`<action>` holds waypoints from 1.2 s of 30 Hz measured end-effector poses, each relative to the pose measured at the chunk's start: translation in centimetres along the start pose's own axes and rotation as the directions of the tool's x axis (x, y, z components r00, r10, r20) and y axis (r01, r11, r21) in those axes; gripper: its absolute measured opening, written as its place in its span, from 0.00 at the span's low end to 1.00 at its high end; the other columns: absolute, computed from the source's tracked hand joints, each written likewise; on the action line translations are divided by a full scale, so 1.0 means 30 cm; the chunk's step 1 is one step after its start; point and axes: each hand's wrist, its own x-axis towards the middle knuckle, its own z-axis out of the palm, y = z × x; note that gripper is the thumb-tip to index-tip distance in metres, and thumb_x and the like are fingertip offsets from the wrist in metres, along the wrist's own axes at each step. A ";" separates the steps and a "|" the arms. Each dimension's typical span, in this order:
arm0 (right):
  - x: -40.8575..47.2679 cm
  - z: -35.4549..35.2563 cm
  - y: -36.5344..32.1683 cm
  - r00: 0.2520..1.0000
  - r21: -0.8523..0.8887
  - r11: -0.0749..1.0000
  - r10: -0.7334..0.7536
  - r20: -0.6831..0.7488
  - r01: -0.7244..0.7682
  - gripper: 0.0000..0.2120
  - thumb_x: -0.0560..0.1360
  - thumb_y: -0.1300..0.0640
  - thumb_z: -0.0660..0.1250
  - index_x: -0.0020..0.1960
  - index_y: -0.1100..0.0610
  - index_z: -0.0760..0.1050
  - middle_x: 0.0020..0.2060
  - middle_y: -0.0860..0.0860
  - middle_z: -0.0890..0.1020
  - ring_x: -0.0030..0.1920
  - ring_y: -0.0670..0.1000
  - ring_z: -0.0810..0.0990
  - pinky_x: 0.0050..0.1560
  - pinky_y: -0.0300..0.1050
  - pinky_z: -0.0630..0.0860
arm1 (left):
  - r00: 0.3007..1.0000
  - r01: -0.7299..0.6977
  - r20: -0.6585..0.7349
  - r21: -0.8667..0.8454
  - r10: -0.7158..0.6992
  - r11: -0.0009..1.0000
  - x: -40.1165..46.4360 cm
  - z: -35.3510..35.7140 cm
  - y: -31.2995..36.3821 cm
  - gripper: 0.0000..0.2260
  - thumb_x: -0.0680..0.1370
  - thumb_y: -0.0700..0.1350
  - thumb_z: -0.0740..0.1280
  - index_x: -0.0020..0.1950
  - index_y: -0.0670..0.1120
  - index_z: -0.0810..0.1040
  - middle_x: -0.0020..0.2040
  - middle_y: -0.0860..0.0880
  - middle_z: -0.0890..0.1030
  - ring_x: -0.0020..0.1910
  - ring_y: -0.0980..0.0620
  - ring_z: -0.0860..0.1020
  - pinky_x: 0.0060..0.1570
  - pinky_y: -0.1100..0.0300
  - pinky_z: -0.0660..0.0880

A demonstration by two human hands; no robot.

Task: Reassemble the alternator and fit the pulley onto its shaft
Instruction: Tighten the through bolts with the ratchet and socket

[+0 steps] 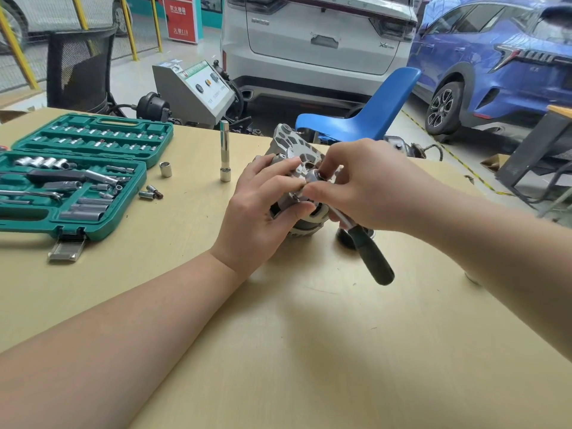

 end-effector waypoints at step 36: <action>0.039 -0.074 0.001 0.925 -0.306 0.873 -0.356 0.131 0.379 0.11 0.77 0.49 0.74 0.58 0.49 0.79 0.36 0.43 0.77 0.42 0.55 0.70 0.42 0.51 0.72 | 0.998 0.062 0.012 -0.025 -0.062 0.998 -0.009 -0.002 0.003 0.14 0.77 0.40 0.80 0.59 0.37 0.82 0.70 0.44 0.82 0.74 0.43 0.72 0.76 0.49 0.70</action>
